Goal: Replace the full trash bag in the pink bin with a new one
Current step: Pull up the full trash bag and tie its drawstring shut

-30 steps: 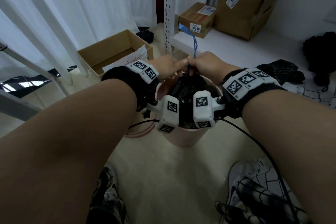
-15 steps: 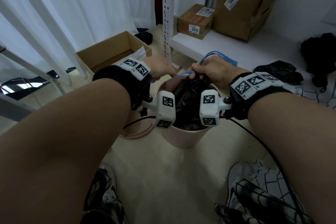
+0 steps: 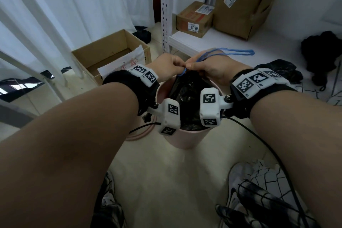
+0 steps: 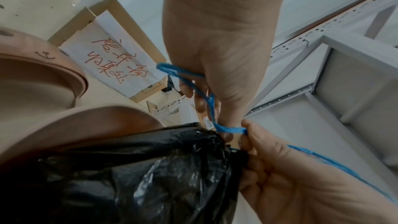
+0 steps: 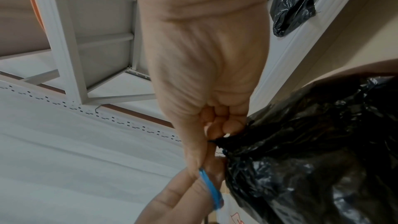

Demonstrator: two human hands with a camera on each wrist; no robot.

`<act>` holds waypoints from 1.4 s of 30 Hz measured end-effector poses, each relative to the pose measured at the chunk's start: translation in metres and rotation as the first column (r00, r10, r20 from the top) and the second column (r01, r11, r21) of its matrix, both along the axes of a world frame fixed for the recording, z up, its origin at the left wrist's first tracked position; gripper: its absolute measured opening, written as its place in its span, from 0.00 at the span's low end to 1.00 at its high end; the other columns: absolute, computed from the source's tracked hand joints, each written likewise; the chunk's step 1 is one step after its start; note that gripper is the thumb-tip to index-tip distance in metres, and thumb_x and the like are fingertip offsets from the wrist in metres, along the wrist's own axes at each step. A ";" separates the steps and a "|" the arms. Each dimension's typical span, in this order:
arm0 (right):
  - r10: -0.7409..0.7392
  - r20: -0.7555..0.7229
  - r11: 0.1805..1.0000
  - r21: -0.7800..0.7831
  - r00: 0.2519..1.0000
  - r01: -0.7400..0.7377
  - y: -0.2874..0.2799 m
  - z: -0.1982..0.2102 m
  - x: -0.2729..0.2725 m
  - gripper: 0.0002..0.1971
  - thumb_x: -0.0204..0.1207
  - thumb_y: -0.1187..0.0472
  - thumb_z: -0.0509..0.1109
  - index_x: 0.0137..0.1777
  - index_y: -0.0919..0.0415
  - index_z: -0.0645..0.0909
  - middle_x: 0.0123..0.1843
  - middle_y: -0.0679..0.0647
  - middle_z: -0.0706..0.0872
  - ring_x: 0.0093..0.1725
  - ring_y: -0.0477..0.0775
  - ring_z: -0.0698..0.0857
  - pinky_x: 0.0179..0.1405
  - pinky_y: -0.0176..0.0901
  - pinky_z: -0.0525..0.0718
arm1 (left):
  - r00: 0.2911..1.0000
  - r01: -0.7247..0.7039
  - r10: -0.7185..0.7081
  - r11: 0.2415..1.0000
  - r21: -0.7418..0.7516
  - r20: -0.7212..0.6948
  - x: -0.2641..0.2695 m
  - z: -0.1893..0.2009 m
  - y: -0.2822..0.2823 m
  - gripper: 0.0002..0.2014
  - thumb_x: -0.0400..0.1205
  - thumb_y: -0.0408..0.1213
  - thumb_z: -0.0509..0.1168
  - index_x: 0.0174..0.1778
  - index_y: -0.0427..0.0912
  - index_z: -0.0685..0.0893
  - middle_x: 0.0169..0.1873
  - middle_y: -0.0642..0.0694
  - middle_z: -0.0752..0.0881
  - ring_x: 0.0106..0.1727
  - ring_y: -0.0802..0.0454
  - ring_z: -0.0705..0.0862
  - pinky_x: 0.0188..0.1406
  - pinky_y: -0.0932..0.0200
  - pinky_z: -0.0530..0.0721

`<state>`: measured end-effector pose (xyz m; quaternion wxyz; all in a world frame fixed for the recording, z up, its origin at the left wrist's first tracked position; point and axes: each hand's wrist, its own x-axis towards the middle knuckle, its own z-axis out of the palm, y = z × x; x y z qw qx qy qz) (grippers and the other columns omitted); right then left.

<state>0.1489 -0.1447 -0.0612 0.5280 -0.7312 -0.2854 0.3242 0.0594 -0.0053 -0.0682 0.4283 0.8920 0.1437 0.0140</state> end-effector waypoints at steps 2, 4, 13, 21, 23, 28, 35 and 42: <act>-0.044 0.073 0.999 -0.019 0.996 0.046 -0.002 0.000 0.000 0.04 0.71 0.71 0.74 0.38 0.63 0.87 0.36 0.58 0.91 0.40 0.55 0.88 0.48 0.47 0.87 | 0.999 -0.039 0.038 0.998 -0.057 -0.027 0.002 -0.001 0.001 0.05 0.79 0.33 0.67 0.44 0.38 0.88 0.38 0.46 0.84 0.41 0.56 0.81 0.49 0.59 0.79; -0.061 0.200 0.995 -0.069 0.978 0.076 -0.005 0.001 -0.001 0.01 0.69 0.68 0.77 0.39 0.63 0.89 0.42 0.65 0.90 0.42 0.57 0.88 0.49 0.47 0.87 | 0.998 -0.055 0.052 0.995 -0.079 -0.046 0.004 -0.001 0.001 0.06 0.79 0.36 0.68 0.36 0.44 0.85 0.42 0.45 0.85 0.48 0.52 0.82 0.56 0.53 0.79; -0.202 0.570 0.956 -0.060 0.797 0.286 0.014 -0.014 -0.004 0.04 0.68 0.67 0.73 0.42 0.65 0.86 0.41 0.57 0.84 0.44 0.55 0.82 0.51 0.50 0.83 | 0.997 -0.019 0.006 0.986 -0.167 -0.078 0.003 0.000 -0.001 0.10 0.80 0.37 0.66 0.31 0.51 0.80 0.38 0.49 0.81 0.42 0.57 0.75 0.39 0.64 0.69; -0.274 0.585 0.951 0.050 0.763 0.304 0.013 -0.016 -0.005 0.07 0.72 0.63 0.74 0.43 0.69 0.86 0.35 0.53 0.83 0.38 0.51 0.80 0.39 0.40 0.79 | 0.990 -0.089 0.061 0.971 -0.224 -0.129 0.002 0.004 -0.004 0.18 0.85 0.52 0.55 0.56 0.44 0.84 0.52 0.46 0.78 0.52 0.51 0.74 0.47 0.61 0.72; -0.260 0.560 0.957 0.043 0.787 0.285 0.013 -0.018 -0.004 0.08 0.72 0.61 0.75 0.43 0.68 0.85 0.31 0.46 0.79 0.34 0.47 0.78 0.34 0.36 0.75 | 0.986 -0.129 0.100 0.966 -0.226 -0.137 0.004 0.004 -0.006 0.17 0.86 0.54 0.53 0.52 0.46 0.80 0.51 0.46 0.77 0.52 0.49 0.74 0.50 0.58 0.73; -0.218 0.508 0.971 0.030 0.833 0.236 0.014 -0.022 -0.003 0.05 0.71 0.62 0.76 0.37 0.60 0.83 0.34 0.52 0.82 0.33 0.48 0.80 0.35 0.35 0.79 | 0.986 -0.167 0.158 0.968 -0.187 -0.058 0.005 0.001 -0.009 0.17 0.87 0.53 0.51 0.51 0.45 0.79 0.48 0.42 0.78 0.44 0.49 0.76 0.51 0.55 0.76; -0.177 0.432 0.980 -0.008 0.884 0.200 0.011 -0.021 -0.005 0.07 0.72 0.66 0.74 0.46 0.72 0.86 0.39 0.59 0.84 0.39 0.53 0.81 0.47 0.47 0.81 | 0.937 -0.236 0.335 0.814 -0.530 0.098 0.011 0.002 -0.012 0.05 0.82 0.39 0.66 0.42 0.43 0.83 0.32 0.51 0.80 0.31 0.60 0.77 0.26 0.74 0.78; -0.152 0.452 0.971 -0.095 0.879 0.217 0.006 -0.018 -0.002 0.07 0.76 0.66 0.71 0.50 0.68 0.88 0.31 0.53 0.82 0.31 0.48 0.78 0.38 0.41 0.81 | 0.898 -0.278 0.438 0.636 -0.720 0.040 0.014 0.000 -0.003 0.11 0.87 0.38 0.57 0.39 0.42 0.75 0.39 0.44 0.80 0.30 0.57 0.82 0.38 0.62 0.88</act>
